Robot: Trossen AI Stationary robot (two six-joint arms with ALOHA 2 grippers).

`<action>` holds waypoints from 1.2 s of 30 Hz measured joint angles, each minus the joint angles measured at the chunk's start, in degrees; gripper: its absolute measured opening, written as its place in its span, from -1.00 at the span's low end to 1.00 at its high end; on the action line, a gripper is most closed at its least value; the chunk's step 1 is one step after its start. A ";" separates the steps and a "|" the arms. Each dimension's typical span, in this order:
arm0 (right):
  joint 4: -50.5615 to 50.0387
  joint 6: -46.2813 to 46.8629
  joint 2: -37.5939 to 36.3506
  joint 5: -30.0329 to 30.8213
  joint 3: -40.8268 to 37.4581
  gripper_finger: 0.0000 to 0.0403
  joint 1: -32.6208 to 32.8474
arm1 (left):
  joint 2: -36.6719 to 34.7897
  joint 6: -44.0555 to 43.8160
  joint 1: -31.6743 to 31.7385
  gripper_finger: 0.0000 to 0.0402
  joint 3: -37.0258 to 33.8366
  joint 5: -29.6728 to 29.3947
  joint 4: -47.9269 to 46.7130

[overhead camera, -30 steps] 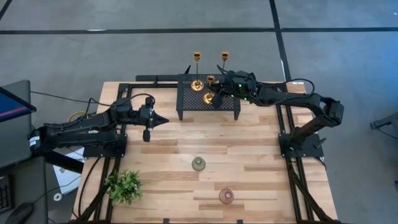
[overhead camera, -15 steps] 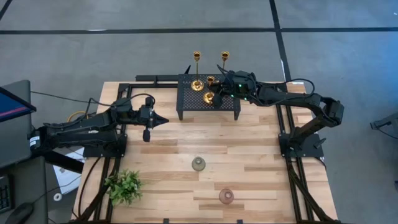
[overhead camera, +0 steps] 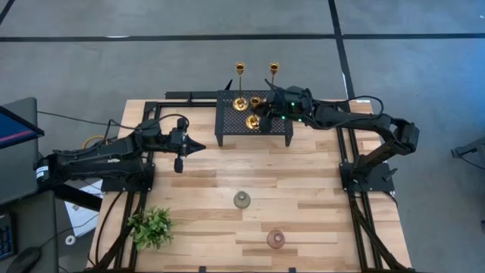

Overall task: Pick & Place candle stick holders
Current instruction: Put the gold candle holder on the shelf

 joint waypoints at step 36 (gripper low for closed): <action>-0.90 -2.12 0.00 6.19 -0.02 -0.47 -0.05 | 0.01 -0.09 0.01 -0.96 0.00 0.00 -0.15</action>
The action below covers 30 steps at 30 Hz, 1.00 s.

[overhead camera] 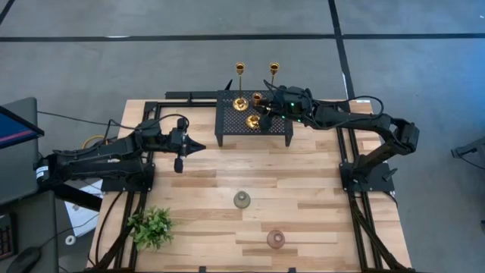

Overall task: Pick & Place candle stick holders
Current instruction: Put the gold candle holder on the shelf

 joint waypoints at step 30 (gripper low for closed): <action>-3.43 -1.36 -0.04 -0.07 -0.02 -0.62 0.04 | -0.02 0.00 -0.02 -0.96 0.00 0.00 -0.02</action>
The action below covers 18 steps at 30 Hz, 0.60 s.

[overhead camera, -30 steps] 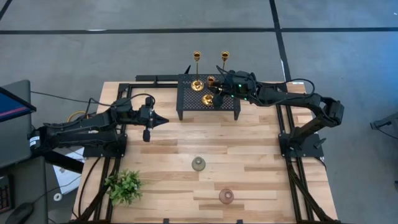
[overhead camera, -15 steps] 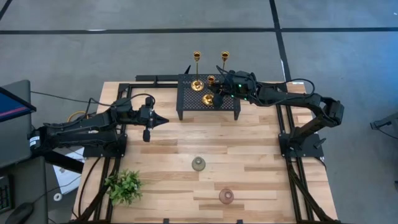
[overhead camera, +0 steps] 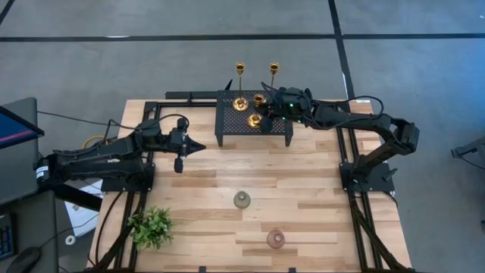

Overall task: Pick & Place candle stick holders
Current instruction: Put the gold candle holder on the shelf, then put the green glass candle holder on the shelf

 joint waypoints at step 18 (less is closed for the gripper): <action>-6.32 -0.14 -1.80 -0.11 0.04 0.14 0.00 | 0.02 0.00 0.01 -0.96 0.00 0.02 -0.03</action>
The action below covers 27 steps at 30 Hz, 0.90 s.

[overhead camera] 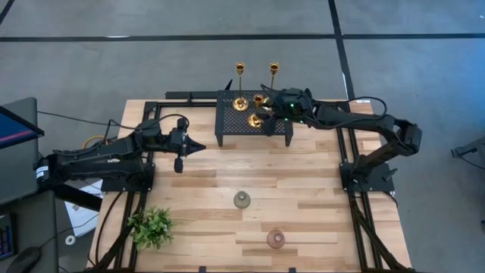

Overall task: Pick & Place candle stick holders
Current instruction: Put the green glass candle holder on the shelf

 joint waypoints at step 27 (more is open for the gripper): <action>-29.36 -3.88 -10.35 -7.94 -0.07 -0.94 12.49 | -0.02 -3.10 -0.01 -0.96 -0.02 1.01 0.03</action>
